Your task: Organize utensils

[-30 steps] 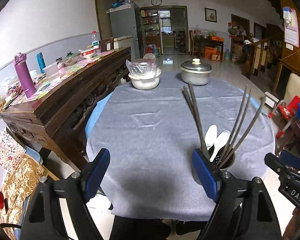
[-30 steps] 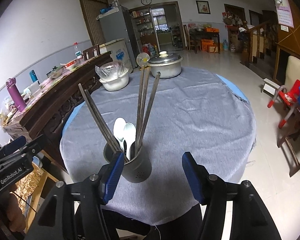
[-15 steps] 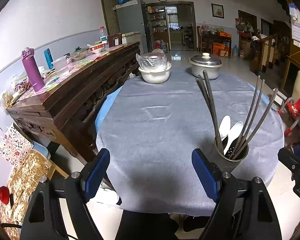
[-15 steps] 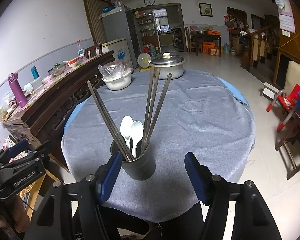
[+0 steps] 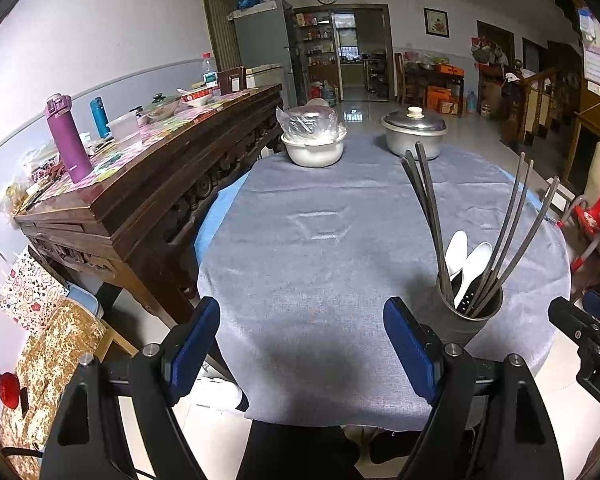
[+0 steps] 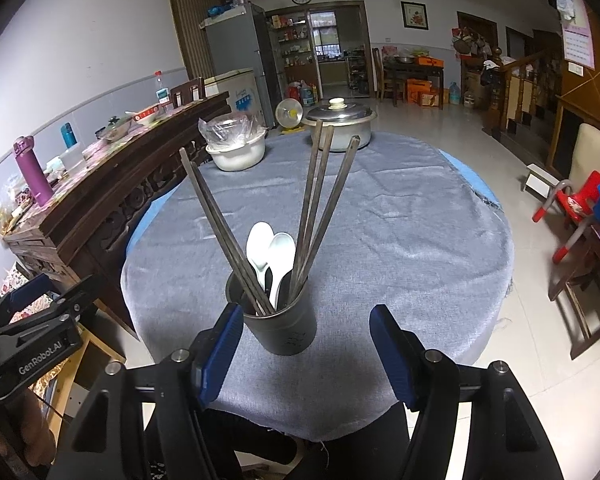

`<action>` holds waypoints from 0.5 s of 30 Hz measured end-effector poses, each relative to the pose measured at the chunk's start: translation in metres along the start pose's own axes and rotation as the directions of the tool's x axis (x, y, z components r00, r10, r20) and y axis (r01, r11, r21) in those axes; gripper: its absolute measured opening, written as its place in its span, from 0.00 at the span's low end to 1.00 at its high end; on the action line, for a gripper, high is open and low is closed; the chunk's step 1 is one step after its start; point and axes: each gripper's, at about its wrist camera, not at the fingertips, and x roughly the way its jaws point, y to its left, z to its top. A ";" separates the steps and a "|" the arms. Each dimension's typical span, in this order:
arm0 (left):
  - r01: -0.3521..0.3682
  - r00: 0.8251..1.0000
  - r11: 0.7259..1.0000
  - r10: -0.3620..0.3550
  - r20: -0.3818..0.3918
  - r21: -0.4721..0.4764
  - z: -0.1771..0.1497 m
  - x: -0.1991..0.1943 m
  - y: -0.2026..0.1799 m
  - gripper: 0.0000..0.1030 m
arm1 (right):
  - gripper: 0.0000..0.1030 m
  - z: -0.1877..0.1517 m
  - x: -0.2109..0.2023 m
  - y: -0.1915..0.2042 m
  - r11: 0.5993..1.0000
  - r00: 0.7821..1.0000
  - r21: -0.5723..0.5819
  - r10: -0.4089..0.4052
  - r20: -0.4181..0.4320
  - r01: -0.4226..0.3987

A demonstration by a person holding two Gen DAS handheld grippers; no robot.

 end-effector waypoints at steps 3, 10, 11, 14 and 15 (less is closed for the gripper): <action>0.000 1.000 1.000 0.000 0.003 -0.003 -0.001 0.000 0.002 0.82 | 0.68 0.001 0.000 0.000 1.000 1.000 0.009 -0.005 0.000 0.005; 0.006 1.000 1.000 -0.006 -0.001 -0.010 -0.002 0.003 0.009 0.82 | 0.68 0.002 0.001 0.007 1.000 1.000 0.001 -0.015 0.002 0.015; 0.006 1.000 1.000 -0.006 -0.002 -0.012 -0.002 0.003 0.010 0.82 | 0.68 0.002 0.001 0.008 1.000 1.000 0.000 -0.015 0.002 0.015; 0.010 1.000 1.000 -0.010 -0.004 -0.013 -0.003 0.004 0.013 0.82 | 0.68 0.002 0.001 0.009 1.000 1.000 0.000 -0.017 0.002 0.017; 0.012 1.000 1.000 -0.012 -0.004 -0.013 -0.003 0.004 0.014 0.82 | 0.68 0.002 0.001 0.010 1.000 1.000 0.001 -0.019 0.003 0.019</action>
